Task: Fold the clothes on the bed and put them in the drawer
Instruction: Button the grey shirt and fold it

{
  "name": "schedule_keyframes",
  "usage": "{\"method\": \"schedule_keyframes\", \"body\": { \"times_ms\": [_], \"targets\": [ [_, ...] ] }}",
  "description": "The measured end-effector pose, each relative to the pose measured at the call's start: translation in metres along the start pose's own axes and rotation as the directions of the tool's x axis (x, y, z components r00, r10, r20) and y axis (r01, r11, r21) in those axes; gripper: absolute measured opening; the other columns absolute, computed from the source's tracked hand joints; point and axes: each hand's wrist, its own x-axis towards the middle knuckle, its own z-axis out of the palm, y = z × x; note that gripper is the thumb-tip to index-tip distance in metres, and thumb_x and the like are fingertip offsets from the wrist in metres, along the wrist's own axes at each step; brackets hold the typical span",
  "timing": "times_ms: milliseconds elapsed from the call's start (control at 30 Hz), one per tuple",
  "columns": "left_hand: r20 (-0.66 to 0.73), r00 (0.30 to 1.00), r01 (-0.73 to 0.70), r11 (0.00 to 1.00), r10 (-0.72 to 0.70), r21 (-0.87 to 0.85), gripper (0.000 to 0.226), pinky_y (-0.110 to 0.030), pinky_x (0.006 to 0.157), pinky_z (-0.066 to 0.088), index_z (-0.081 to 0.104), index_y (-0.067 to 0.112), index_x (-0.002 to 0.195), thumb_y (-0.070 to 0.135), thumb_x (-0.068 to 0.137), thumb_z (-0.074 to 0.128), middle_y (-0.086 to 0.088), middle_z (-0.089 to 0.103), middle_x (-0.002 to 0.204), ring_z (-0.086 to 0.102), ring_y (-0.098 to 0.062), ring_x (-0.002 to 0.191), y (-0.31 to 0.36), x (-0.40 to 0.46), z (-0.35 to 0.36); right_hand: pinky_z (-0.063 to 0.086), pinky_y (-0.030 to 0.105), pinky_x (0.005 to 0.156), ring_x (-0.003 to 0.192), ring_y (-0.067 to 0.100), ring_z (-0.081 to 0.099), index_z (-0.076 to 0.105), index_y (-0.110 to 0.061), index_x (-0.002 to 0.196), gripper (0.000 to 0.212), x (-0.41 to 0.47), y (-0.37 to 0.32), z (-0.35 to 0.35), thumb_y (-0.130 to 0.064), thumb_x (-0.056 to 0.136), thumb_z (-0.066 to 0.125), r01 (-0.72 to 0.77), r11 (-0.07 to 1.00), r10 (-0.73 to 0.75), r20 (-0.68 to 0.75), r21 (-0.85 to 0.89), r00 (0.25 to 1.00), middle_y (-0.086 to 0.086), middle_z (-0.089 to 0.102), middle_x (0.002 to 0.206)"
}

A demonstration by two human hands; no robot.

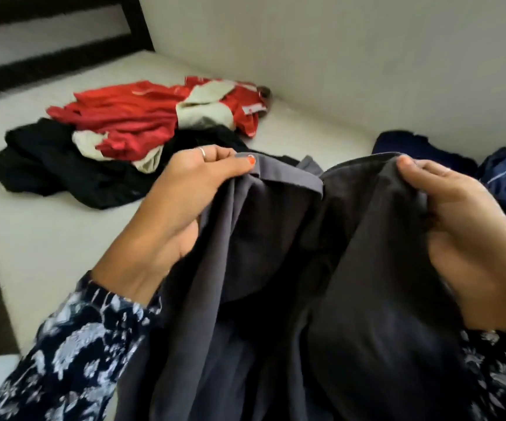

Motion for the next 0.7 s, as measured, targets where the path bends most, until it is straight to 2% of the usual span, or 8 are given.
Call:
{"method": "schedule_keyframes", "body": {
  "times_ms": [67,133,233,300,433,567,633,700],
  "targets": [
    [0.028,0.998,-0.050,0.998,0.051,-0.034,0.011,-0.017,0.058,0.049,0.063,0.012,0.075,0.008,0.084,0.067,-0.002,0.066,0.065,0.060,-0.009,0.061,0.011,-0.013,0.007,0.050,0.018,0.052,0.058,0.013,0.060,0.065,-0.011,0.088,0.012,-0.013,-0.006,0.006,-0.021,0.087,0.060,-0.004,1.000,0.005,0.083,-0.005,0.997,0.005,0.064,0.070],
    [0.041,0.997,-0.062,0.997,0.064,-0.047,0.010,-0.017,0.059,0.050,0.066,0.012,0.074,0.007,0.081,0.069,-0.002,0.070,0.067,0.063,-0.009,0.061,0.005,-0.031,0.016,0.049,0.028,0.059,0.067,0.023,0.061,0.068,-0.004,0.093,0.020,-0.029,0.000,0.013,-0.018,0.079,0.063,-0.017,0.998,0.026,0.179,-0.053,0.984,0.014,0.068,0.079],
    [0.017,0.998,-0.069,0.997,0.068,0.033,0.007,-0.021,0.067,0.053,0.071,0.014,0.076,0.016,0.077,0.078,0.000,0.075,0.075,0.069,-0.010,0.071,-0.023,-0.059,0.030,0.053,0.037,0.066,0.075,0.025,0.065,0.075,-0.013,0.085,0.012,-0.056,0.019,0.021,-0.014,0.075,0.068,0.058,0.981,-0.020,0.201,-0.186,0.979,0.013,0.074,0.084],
    [-0.010,0.998,-0.068,0.995,0.069,0.067,0.004,-0.017,0.067,0.053,0.073,0.017,0.077,0.018,0.077,0.077,0.005,0.074,0.074,0.070,-0.005,0.071,-0.041,-0.078,0.038,0.056,0.028,0.067,0.073,0.017,0.070,0.076,-0.023,0.083,0.016,-0.069,0.032,0.019,-0.009,0.078,0.070,0.110,0.950,-0.066,0.158,-0.291,0.985,0.005,0.075,0.078],
    [-0.062,0.985,-0.153,0.978,0.163,0.142,0.007,-0.011,0.064,0.051,0.073,0.022,0.080,0.016,0.080,0.074,0.012,0.073,0.073,0.069,0.001,0.071,-0.056,-0.107,0.050,0.053,0.017,0.061,0.061,0.002,0.067,0.074,-0.035,0.082,0.019,-0.092,0.046,0.014,-0.018,0.075,0.075,0.195,0.879,-0.193,0.049,-0.436,0.980,-0.009,0.073,0.069],
    [-0.066,0.967,-0.225,0.947,0.246,0.228,0.009,-0.017,0.073,0.055,0.074,0.027,0.090,0.025,0.081,0.075,0.015,0.073,0.082,0.069,0.001,0.080,-0.063,-0.119,0.054,0.053,0.017,0.058,0.056,0.000,0.064,0.072,-0.030,0.079,0.016,-0.102,0.048,0.011,-0.018,0.071,0.078,0.228,0.852,-0.281,-0.045,-0.471,0.959,-0.011,0.071,0.064],
    [-0.068,0.960,-0.247,0.934,0.273,0.258,0.015,-0.018,0.078,0.054,0.074,0.027,0.094,0.030,0.079,0.071,0.017,0.073,0.086,0.069,0.002,0.085,-0.062,-0.121,0.055,0.052,0.015,0.057,0.055,-0.001,0.063,0.072,-0.022,0.071,0.010,-0.104,0.048,0.012,-0.015,0.072,0.079,0.236,0.860,-0.290,-0.052,-0.452,0.956,-0.010,0.071,0.063],
    [-0.072,0.952,-0.266,0.923,0.296,0.280,0.018,-0.017,0.080,0.054,0.075,0.027,0.096,0.028,0.079,0.070,0.019,0.073,0.088,0.068,0.004,0.087,-0.063,-0.122,0.055,0.050,0.012,0.056,0.054,-0.002,0.062,0.071,-0.021,0.063,0.016,-0.105,0.049,0.014,-0.011,0.072,0.078,0.240,0.873,-0.292,-0.061,-0.424,0.954,-0.009,0.071,0.062]
  ]
}}
